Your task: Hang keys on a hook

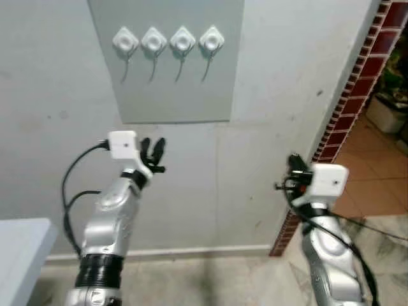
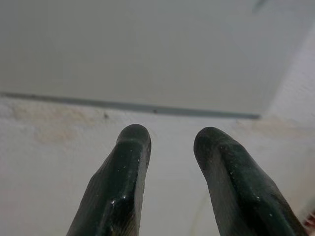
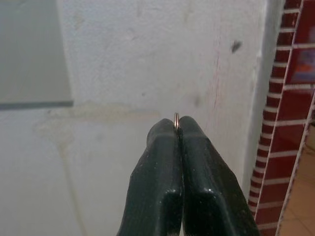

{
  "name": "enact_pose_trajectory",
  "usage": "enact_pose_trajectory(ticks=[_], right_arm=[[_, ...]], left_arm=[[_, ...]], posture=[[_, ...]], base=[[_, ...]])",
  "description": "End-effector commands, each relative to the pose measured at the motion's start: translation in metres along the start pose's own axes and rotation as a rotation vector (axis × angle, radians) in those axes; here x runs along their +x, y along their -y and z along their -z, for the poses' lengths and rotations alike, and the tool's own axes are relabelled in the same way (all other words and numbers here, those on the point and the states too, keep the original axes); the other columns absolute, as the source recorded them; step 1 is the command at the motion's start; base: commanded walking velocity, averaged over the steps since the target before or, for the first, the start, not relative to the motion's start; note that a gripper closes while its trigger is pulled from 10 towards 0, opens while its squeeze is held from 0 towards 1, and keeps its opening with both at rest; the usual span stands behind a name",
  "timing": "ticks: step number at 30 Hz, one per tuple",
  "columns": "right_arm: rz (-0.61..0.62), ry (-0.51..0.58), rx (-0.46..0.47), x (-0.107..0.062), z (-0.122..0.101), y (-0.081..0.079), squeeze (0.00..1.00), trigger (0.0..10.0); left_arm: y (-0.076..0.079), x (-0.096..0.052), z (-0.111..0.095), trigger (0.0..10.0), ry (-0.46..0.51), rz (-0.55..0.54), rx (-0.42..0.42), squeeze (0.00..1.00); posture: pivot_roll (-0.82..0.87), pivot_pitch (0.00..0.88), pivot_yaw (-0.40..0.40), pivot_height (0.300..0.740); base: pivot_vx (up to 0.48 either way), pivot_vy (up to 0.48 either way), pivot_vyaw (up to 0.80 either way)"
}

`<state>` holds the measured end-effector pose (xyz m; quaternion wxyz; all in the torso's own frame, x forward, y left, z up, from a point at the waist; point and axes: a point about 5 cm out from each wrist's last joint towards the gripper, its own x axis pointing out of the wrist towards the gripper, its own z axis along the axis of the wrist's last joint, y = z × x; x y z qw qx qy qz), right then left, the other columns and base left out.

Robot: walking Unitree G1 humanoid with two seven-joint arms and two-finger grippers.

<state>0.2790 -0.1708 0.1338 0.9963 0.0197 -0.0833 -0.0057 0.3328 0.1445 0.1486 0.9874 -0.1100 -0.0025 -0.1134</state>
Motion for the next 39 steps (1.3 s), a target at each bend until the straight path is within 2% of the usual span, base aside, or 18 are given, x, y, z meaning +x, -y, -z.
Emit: enact_pose_trajectory(ticks=[1,17,20,25,33,36,39], right_arm=[[-0.034,0.014,0.016,0.003,-0.003,-0.011,0.00,10.0],[-0.039,0.008,0.017,0.004,-0.004,-0.011,0.00,10.0],[-0.049,0.013,0.017,0.007,-0.006,-0.011,0.00,10.0],[-0.075,0.039,0.004,0.017,-0.014,-0.011,0.00,10.0],[-0.135,0.091,0.003,0.033,-0.028,-0.018,0.00,10.0],[-0.148,0.104,0.003,0.035,-0.032,-0.020,0.00,10.0],[-0.146,0.106,0.002,0.029,-0.032,-0.017,0.00,10.0]], left_arm=[[-0.010,-0.002,-0.005,10.0,0.009,-0.033,0.018,0.00],[-0.009,-0.001,-0.008,10.0,0.020,-0.034,0.027,0.00],[-0.003,0.002,-0.009,10.0,0.022,-0.009,0.052,0.00],[0.018,0.012,-0.014,10.0,0.037,0.070,0.079,0.00],[0.031,0.020,-0.021,10.0,0.058,0.121,0.086,0.00],[0.030,0.019,-0.020,10.0,0.056,0.122,0.085,0.00],[0.022,0.013,-0.019,10.0,0.057,0.097,0.077,0.00]], posture=[[0.07,0.000,0.015,0.740],[0.08,0.000,0.011,0.740],[0.08,0.000,0.011,0.740],[0.07,0.002,0.008,0.740],[0.06,0.012,0.011,0.740],[0.06,0.013,0.007,0.740],[0.07,0.014,0.000,0.740]], base=[[0.000,0.000,0.00],[0.000,0.000,0.00],[0.000,0.000,0.00],[0.000,0.000,0.00],[0.000,0.000,0.00],[0.000,0.000,0.00],[0.000,0.000,0.00]])
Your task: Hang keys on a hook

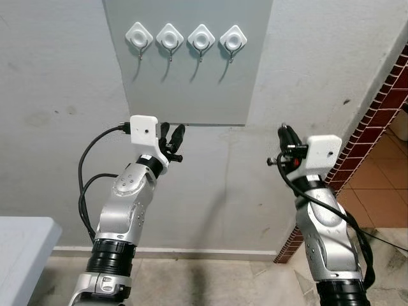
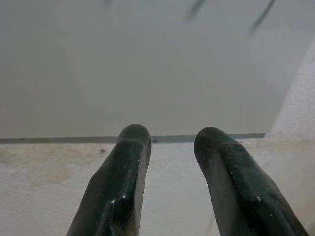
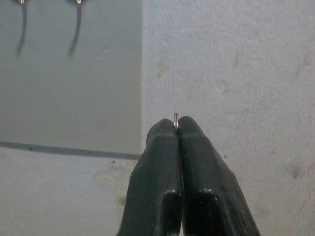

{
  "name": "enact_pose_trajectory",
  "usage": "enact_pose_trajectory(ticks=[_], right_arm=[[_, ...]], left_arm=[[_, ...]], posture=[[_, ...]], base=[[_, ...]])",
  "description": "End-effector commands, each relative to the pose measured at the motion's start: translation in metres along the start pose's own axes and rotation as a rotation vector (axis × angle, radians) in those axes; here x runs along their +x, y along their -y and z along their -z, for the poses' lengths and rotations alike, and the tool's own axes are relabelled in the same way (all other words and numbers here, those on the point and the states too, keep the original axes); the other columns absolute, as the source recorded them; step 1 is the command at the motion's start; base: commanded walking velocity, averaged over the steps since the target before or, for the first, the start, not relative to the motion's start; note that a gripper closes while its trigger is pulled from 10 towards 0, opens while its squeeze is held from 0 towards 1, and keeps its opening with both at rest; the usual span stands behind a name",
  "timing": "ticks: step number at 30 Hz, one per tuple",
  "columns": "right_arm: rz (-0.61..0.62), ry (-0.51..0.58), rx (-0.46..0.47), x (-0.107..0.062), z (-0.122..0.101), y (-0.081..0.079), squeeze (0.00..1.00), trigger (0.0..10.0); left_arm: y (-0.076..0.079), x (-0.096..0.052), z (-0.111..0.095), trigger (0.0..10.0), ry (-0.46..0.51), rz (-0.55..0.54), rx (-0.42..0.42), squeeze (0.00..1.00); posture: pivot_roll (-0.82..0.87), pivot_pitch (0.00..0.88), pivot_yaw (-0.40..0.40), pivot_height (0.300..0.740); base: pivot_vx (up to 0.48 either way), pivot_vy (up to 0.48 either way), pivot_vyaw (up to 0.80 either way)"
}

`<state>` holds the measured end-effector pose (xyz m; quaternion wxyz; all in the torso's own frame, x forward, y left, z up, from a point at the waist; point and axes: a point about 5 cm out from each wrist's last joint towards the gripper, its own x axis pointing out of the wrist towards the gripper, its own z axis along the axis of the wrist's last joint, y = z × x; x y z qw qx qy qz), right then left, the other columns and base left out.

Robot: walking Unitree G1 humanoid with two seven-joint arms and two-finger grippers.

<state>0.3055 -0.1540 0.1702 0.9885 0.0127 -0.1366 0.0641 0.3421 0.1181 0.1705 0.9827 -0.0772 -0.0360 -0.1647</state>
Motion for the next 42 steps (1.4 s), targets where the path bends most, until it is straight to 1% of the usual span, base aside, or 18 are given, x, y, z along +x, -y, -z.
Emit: enact_pose_trajectory(ticks=[1,4,7,10,17,25,38,42], right_arm=[[0.007,0.008,0.005,-0.009,-0.001,0.004,0.00,10.0],[0.021,0.016,0.005,-0.017,0.000,0.007,0.00,10.0],[0.046,-0.019,0.010,-0.030,0.007,0.010,0.00,10.0],[0.042,-0.027,0.015,-0.033,0.007,0.009,0.00,10.0],[0.035,-0.019,0.017,-0.030,0.004,0.006,0.00,10.0],[0.031,-0.021,0.017,-0.031,0.004,0.006,0.00,10.0],[0.029,-0.025,0.017,-0.032,0.005,0.005,0.00,10.0],[0.026,-0.027,0.017,-0.032,0.005,0.004,0.00,10.0]], left_arm=[[-0.011,-0.009,-0.002,10.0,0.011,-0.033,0.002,0.00],[-0.017,-0.015,0.000,10.0,0.007,-0.059,0.008,0.00],[-0.032,-0.026,0.004,10.0,-0.002,-0.130,0.002,0.00],[-0.039,-0.031,0.007,10.0,-0.020,-0.175,-0.008,0.00],[-0.036,-0.029,0.005,10.0,-0.012,-0.155,-0.021,0.00],[-0.031,-0.028,0.006,10.0,-0.021,-0.142,-0.032,0.00],[-0.031,-0.026,0.005,10.0,-0.018,-0.136,-0.038,0.00],[-0.030,-0.026,0.005,10.0,-0.015,-0.133,-0.040,0.00]], posture=[[0.07,0.015,-0.002,0.740],[0.07,0.015,-0.005,0.740],[0.07,0.016,-0.010,0.740],[0.07,0.016,-0.010,0.740],[0.08,0.009,-0.012,0.740],[0.08,0.001,-0.008,0.740],[0.07,0.000,-0.006,0.740],[0.08,0.000,-0.007,0.740]], base=[[0.000,0.000,0.00],[0.000,0.000,0.00],[0.000,0.000,0.00],[0.000,0.000,0.00],[0.000,0.000,0.00],[0.000,0.000,0.00],[0.000,0.000,0.00],[0.273,0.000,0.00]])
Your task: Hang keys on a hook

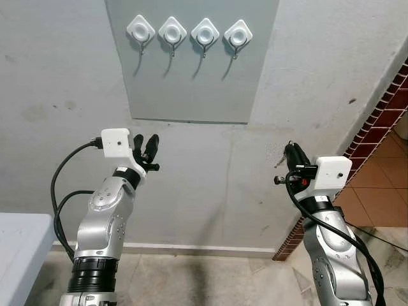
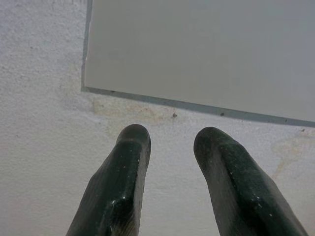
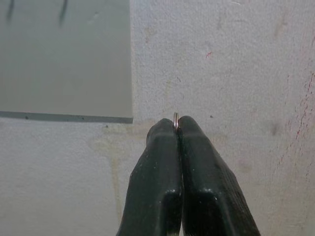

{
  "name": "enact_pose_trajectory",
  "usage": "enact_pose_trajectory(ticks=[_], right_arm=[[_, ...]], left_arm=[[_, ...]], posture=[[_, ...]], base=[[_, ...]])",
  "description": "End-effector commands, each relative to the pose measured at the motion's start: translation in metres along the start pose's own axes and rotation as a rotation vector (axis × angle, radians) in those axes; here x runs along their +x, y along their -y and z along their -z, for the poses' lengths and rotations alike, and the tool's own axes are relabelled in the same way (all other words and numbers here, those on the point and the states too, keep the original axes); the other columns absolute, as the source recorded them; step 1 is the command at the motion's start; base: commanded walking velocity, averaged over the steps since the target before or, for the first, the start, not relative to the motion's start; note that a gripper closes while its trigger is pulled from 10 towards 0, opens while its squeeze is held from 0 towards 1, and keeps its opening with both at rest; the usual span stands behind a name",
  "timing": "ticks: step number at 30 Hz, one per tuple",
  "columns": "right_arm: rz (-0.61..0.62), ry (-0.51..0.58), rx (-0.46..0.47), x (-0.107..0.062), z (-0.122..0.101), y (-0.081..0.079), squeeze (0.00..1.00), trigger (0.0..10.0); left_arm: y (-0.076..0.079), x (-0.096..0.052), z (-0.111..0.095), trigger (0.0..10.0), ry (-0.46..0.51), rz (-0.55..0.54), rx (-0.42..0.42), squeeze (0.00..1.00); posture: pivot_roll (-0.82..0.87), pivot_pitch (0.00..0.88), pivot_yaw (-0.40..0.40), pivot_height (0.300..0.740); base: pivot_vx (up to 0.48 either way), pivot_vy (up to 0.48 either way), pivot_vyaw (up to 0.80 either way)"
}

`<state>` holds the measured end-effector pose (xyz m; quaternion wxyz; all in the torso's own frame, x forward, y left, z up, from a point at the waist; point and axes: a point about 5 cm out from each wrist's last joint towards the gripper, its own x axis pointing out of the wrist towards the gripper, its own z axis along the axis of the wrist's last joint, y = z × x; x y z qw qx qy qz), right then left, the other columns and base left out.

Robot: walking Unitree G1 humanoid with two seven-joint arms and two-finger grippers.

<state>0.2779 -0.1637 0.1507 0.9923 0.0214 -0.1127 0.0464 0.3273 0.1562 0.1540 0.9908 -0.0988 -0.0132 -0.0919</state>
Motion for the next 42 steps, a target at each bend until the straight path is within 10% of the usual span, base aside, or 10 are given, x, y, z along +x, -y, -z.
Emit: enact_pose_trajectory(ticks=[1,23,42], right_arm=[[-0.013,0.018,0.001,0.001,-0.005,-0.003,0.00,10.0],[-0.029,0.011,-0.001,0.000,-0.005,-0.004,0.00,10.0],[-0.176,0.130,0.016,0.036,-0.042,-0.017,0.00,10.0]], left_arm=[[0.003,0.001,-0.005,10.0,0.012,0.018,0.003,0.00],[0.008,-0.002,-0.009,10.0,0.068,-0.016,0.017,0.00],[0.054,0.020,-0.055,10.0,0.183,0.214,0.130,0.00]], posture=[[0.08,0.000,-0.007,0.740],[0.08,0.004,-0.012,0.740],[0.07,0.024,-0.012,0.740]], base=[[0.307,0.000,0.00],[0.174,0.000,0.00],[0.000,0.000,0.00]])
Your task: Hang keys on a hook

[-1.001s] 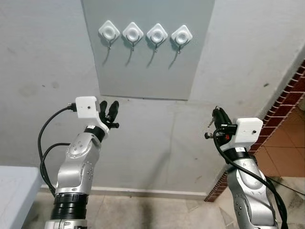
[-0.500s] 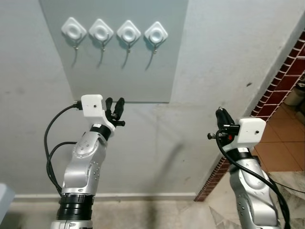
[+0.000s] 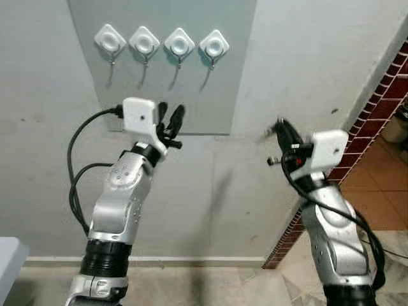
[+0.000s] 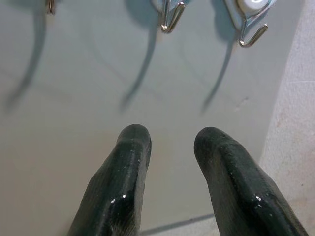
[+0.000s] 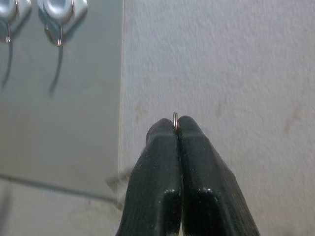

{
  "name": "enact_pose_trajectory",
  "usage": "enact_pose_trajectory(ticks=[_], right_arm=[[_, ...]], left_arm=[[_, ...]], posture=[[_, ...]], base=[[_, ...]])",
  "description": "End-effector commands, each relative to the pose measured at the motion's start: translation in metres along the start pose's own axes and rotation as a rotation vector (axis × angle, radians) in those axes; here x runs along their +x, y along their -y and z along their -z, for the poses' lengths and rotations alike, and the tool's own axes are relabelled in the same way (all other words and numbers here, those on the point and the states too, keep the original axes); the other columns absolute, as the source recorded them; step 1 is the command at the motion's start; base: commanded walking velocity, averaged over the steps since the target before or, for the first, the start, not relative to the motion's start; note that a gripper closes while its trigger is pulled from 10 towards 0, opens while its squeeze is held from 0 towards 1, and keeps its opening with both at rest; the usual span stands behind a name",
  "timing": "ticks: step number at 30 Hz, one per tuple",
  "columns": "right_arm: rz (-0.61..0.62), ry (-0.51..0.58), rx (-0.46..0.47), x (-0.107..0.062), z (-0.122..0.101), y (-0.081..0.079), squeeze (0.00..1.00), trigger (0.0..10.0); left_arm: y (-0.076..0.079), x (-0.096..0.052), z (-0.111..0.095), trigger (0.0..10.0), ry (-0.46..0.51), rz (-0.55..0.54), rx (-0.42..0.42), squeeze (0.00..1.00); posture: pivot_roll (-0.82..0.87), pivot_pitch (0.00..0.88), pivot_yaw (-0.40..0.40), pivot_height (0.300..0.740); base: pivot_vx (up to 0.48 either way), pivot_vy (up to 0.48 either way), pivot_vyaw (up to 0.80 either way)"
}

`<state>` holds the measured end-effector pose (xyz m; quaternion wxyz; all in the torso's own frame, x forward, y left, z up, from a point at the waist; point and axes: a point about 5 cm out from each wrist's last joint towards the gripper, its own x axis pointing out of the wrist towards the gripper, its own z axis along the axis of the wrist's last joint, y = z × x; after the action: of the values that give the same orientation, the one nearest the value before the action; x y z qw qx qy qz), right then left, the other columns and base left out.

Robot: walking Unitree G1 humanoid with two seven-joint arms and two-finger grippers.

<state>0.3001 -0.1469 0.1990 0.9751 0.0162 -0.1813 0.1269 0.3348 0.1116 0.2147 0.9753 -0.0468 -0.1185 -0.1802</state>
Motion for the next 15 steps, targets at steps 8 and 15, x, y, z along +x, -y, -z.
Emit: enact_pose_trajectory(ticks=[8,15], right_arm=[[-0.120,0.064,0.054,0.027,-0.020,-0.012,0.00,10.0],[-0.196,0.083,0.103,0.041,-0.027,-0.024,0.00,10.0]], left_arm=[[0.010,0.011,-0.019,10.0,0.041,0.100,0.050,0.00],[0.013,0.005,-0.022,10.0,0.046,0.147,0.065,0.00]], posture=[[0.07,0.029,-0.009,0.740],[0.08,0.032,-0.014,0.740]], base=[[0.000,0.000,0.00],[0.000,0.000,0.00]])
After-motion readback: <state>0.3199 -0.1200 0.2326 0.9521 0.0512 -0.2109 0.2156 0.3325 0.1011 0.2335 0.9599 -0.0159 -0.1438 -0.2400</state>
